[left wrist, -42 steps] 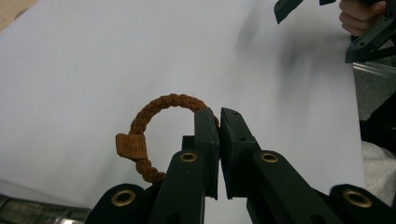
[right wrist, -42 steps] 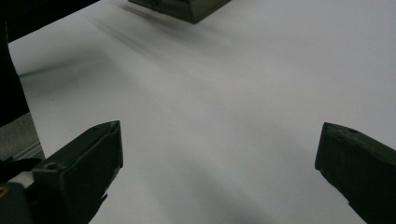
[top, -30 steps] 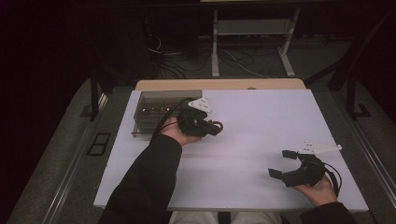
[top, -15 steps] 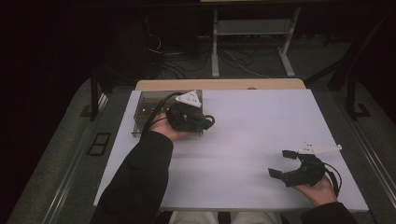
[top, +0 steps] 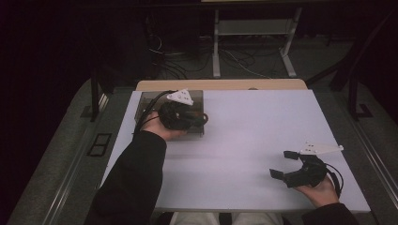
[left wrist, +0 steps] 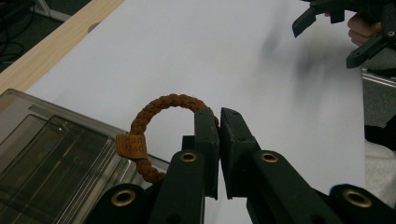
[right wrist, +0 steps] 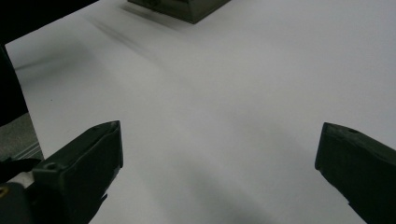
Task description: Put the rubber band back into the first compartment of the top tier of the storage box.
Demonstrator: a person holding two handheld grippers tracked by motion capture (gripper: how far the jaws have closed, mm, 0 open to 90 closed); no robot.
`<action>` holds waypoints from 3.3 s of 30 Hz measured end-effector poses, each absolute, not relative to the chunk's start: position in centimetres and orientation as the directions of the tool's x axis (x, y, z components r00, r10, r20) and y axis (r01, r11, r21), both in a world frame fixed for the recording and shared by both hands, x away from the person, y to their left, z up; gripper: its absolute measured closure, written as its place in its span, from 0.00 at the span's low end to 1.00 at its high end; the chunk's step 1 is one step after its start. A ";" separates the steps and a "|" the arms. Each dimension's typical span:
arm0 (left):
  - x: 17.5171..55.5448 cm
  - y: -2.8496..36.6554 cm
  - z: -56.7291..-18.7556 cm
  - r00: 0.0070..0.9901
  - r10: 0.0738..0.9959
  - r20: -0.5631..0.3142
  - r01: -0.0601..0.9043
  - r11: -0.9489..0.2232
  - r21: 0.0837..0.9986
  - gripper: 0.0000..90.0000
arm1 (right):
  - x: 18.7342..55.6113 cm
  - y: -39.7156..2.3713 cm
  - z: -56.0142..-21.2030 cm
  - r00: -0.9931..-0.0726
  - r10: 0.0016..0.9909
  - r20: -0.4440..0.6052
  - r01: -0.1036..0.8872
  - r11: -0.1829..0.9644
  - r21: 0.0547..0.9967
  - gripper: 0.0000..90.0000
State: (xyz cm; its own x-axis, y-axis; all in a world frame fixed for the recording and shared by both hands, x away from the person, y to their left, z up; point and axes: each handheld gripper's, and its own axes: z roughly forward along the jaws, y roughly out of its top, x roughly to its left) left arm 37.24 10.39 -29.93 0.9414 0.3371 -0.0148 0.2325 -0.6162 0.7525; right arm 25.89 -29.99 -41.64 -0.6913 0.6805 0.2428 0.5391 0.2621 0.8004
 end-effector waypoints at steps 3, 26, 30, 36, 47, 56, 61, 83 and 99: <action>37.2 10.8 -29.8 0.938 0.347 -0.017 0.240 -0.611 0.755 0.95 | 25.9 -30.0 -41.6 -0.691 0.681 0.243 0.539 0.262 0.800 0.00; 37.0 15.5 -29.7 0.901 0.434 -0.019 0.297 -0.583 0.756 0.95 | 25.9 -30.0 -41.7 -0.687 0.685 0.243 0.543 0.261 0.798 0.00; 37.1 16.4 -29.9 0.892 0.452 -0.018 0.310 -0.583 0.751 0.95 | 25.9 -30.0 -41.7 -0.685 0.686 0.244 0.545 0.260 0.797 0.00; 37.1 17.7 -30.1 0.879 0.476 -0.018 0.328 -0.578 0.747 0.95 | 26.0 -30.0 -41.8 -0.685 0.686 0.246 0.547 0.261 0.796 0.00; 37.0 19.6 -30.6 0.856 0.516 -0.018 0.362 -0.574 0.734 0.95 | 26.0 -29.9 -41.8 -0.685 0.688 0.241 0.546 0.266 0.795 0.00; 37.2 21.0 -31.3 0.834 0.551 -0.023 0.394 -0.565 0.725 0.95 | 26.0 -29.9 -41.8 -0.683 0.688 0.244 0.550 0.265 0.792 0.00; 37.2 21.7 -31.6 0.824 0.566 -0.022 0.405 -0.562 0.721 0.95 | 26.0 -29.9 -41.8 -0.682 0.689 0.244 0.550 0.264 0.792 0.00; 37.7 23.3 -33.4 0.790 0.612 -0.038 0.467 -0.560 0.684 0.95 | 26.0 -30.0 -41.8 -0.684 0.689 0.241 0.547 0.264 0.794 0.00; 38.5 24.6 -35.0 0.741 0.668 -0.062 0.538 -0.537 0.649 0.94 | 26.0 -30.0 -41.8 -0.684 0.690 0.235 0.544 0.267 0.796 0.00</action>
